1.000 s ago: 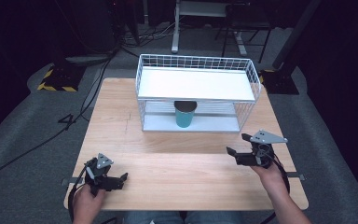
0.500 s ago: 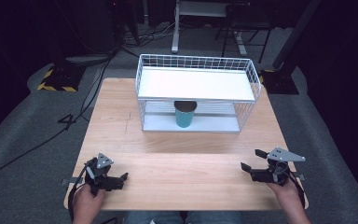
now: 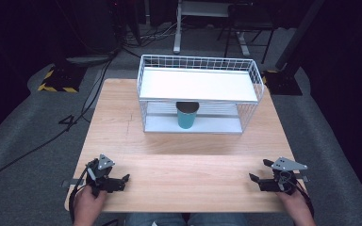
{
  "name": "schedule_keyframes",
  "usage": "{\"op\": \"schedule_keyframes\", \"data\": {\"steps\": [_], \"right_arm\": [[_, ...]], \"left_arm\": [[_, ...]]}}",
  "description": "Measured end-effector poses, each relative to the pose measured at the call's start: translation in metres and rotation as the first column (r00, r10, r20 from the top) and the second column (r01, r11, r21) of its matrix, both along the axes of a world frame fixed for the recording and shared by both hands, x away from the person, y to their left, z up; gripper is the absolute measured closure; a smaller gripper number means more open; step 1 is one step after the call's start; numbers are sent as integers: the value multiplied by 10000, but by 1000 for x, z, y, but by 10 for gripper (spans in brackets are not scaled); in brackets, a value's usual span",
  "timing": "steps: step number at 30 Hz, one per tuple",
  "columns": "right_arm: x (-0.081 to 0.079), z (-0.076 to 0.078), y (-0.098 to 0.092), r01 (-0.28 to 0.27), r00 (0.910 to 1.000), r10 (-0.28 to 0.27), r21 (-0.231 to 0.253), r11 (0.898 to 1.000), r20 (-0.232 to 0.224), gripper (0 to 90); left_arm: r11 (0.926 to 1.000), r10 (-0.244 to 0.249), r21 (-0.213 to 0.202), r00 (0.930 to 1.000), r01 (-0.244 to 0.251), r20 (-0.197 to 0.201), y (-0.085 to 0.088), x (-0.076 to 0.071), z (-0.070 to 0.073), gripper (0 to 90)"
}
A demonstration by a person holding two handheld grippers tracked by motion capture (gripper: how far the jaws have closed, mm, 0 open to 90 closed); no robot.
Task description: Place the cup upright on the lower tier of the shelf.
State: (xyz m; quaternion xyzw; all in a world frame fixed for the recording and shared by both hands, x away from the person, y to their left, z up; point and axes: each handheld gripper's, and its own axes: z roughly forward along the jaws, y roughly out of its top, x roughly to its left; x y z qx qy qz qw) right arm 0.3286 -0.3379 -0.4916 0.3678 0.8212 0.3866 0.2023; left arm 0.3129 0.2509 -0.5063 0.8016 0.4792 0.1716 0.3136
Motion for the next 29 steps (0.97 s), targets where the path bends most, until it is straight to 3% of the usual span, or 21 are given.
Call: {"op": "schedule_keyframes", "data": {"steps": [6,11,14,17,21,29], "right_arm": [[2,-7,5,56,9999,-58,-225,9997,-100,156],[6,-12,8,-126,9989,103,-492,9987,-468,143],[6,-12,8,-47,9992,28,-471,9989,-409,139],[9,-13,7,244,9957,-259,-172,9996,-894,124],[11,-14,8,591,9931,-621,-332,9977,-990,59],[12,-14,8,414,9935,-448,-346,9985,-1042,42]], "left_arm": [[10000,-9,2,10000,9,10,0,1,0,0],[10000,-16,14,10000,15,1,0,1,0,0],[10000,-15,12,10000,15,2,0,1,0,0],[10000,-14,13,10000,14,3,0,1,0,0],[10000,-11,12,10000,11,3,0,1,0,0],[10000,-12,22,10000,12,-5,0,1,0,0]]}}
